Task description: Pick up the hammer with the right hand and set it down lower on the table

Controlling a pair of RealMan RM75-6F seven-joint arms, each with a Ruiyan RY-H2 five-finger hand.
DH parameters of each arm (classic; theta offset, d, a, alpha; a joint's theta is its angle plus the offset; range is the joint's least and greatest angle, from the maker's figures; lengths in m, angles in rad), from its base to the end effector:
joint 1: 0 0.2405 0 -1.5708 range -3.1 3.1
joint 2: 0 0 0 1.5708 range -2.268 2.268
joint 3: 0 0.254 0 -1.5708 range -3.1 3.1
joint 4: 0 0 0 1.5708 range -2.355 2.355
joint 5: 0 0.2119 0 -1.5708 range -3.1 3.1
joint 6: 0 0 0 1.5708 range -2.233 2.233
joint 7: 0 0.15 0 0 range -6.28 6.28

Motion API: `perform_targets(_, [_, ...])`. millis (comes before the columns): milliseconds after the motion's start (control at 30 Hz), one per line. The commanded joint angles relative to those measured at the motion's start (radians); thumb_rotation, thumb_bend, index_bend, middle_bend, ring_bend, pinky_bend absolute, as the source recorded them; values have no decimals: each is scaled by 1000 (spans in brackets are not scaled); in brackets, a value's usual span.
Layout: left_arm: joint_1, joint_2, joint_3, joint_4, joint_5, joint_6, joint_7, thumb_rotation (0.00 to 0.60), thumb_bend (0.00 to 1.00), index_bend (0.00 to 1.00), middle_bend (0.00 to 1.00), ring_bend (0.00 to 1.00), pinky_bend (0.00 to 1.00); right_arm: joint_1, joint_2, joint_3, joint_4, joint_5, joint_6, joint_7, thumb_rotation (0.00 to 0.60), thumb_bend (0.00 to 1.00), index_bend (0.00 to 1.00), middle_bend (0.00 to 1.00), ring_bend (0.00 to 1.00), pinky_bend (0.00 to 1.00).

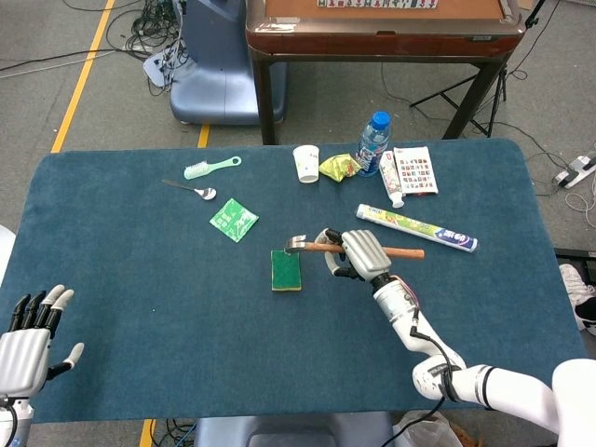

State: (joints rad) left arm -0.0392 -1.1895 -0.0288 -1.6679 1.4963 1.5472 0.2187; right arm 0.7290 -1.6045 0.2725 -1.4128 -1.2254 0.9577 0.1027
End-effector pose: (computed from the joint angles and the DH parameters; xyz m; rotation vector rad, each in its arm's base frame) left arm -0.2989 0.1675 0.1354 -1.3688 -0.8382 -0.8193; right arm -0.1230 -0.3628 -0.0171 1.6929 -1.2931 1.3006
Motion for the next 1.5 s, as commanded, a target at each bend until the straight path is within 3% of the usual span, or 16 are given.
perform_targets(33, [0, 0, -1, 0, -2, -1, 2, 600, 221, 111, 88, 46, 0, 0, -4, -3, 7, 0, -6, -1, 600, 864, 788, 946, 872, 960])
perform_targets(733, [5, -3, 1, 29, -12, -11, -19, 600, 221, 111, 88, 46, 0, 67, -131, -52, 205, 53, -132, -95, 600, 864, 791, 949, 875, 960])
perform_targets(1133, [4, -6, -1, 30, -3, -8, -21, 600, 221, 111, 88, 46, 0, 9, 18, 4, 43, -17, 4, -6, 600, 864, 791, 948, 875, 960])
perform_targets(1333, [2, -7, 0, 21, 2, -8, -11, 600, 221, 111, 88, 46, 0, -36, 87, -16, -15, -33, 42, 3, 600, 864, 791, 949, 875, 960])
perform_targets(1500, [1, -9, 1, 16, 6, -8, -5, 600, 221, 112, 88, 46, 0, -64, 101, -57, -1, -36, 39, 1, 600, 864, 791, 941, 873, 960])
